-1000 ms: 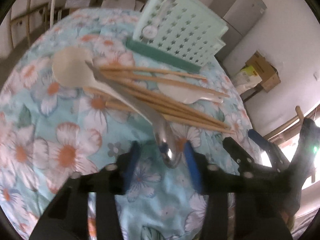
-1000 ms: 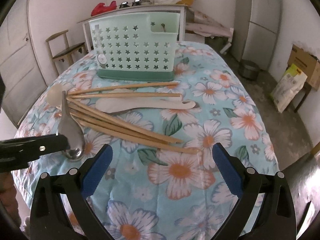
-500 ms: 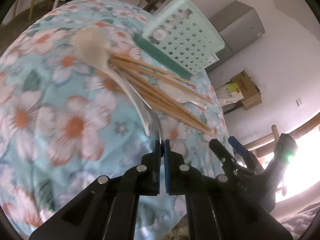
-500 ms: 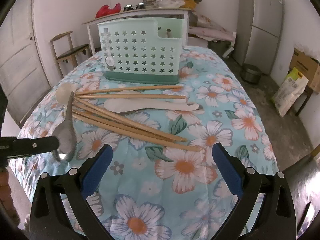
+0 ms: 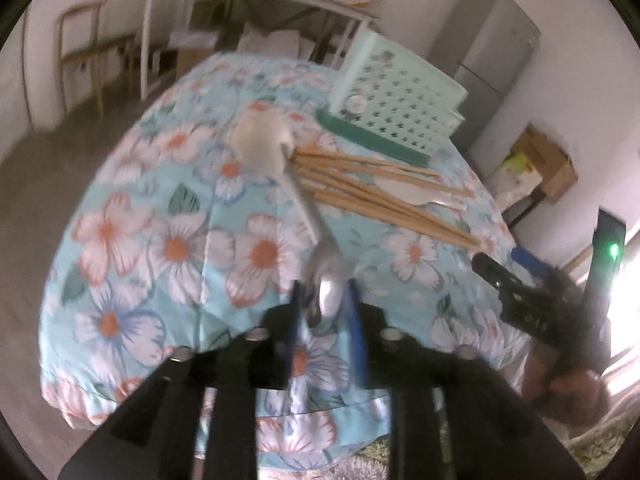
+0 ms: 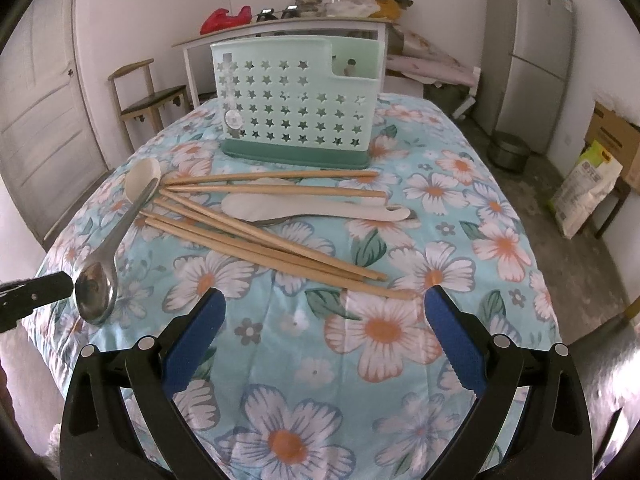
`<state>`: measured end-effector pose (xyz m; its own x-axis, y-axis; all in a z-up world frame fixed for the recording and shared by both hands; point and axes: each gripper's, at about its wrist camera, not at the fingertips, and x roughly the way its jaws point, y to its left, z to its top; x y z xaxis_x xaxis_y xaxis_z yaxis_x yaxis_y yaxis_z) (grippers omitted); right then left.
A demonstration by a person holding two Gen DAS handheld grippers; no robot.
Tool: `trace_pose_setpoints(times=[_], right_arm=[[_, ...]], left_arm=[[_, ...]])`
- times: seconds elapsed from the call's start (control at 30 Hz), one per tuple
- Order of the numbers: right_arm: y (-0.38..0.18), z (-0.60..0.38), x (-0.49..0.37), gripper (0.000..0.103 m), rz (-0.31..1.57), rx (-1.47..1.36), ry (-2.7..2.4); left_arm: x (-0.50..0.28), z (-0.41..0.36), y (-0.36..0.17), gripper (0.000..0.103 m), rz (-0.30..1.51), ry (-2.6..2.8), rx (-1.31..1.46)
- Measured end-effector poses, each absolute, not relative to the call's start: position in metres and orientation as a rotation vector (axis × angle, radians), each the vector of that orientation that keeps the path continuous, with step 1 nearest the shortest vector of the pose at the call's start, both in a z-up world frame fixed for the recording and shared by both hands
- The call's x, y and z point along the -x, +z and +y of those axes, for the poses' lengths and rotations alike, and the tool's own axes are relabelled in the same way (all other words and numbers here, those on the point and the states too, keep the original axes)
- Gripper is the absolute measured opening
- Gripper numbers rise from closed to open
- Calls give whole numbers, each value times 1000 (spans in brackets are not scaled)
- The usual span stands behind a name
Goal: Organize utensils
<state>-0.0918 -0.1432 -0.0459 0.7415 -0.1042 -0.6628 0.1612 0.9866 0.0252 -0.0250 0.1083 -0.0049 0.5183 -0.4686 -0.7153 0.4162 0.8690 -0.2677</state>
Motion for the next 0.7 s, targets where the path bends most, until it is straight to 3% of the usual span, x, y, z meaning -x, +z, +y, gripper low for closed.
trace_pose_setpoints(times=[0.07, 0.17, 0.37, 0.6, 0.7], right_arm=[[-46, -143, 92, 95, 721, -82, -145], [-46, -141, 93, 95, 723, -76, -145], [-46, -140, 94, 95, 726, -73, -149], [-49, -143, 92, 95, 736, -83, -153], [-49, -143, 93, 95, 738, -83, -153]], left_arm=[[32, 98, -2, 41, 839, -523, -23], [44, 76, -4, 46, 777, -505, -199], [43, 49, -38, 46, 790, -424, -442], [33, 57, -43, 46, 819, -428, -357], [30, 62, -43, 38, 829, -437, -309]])
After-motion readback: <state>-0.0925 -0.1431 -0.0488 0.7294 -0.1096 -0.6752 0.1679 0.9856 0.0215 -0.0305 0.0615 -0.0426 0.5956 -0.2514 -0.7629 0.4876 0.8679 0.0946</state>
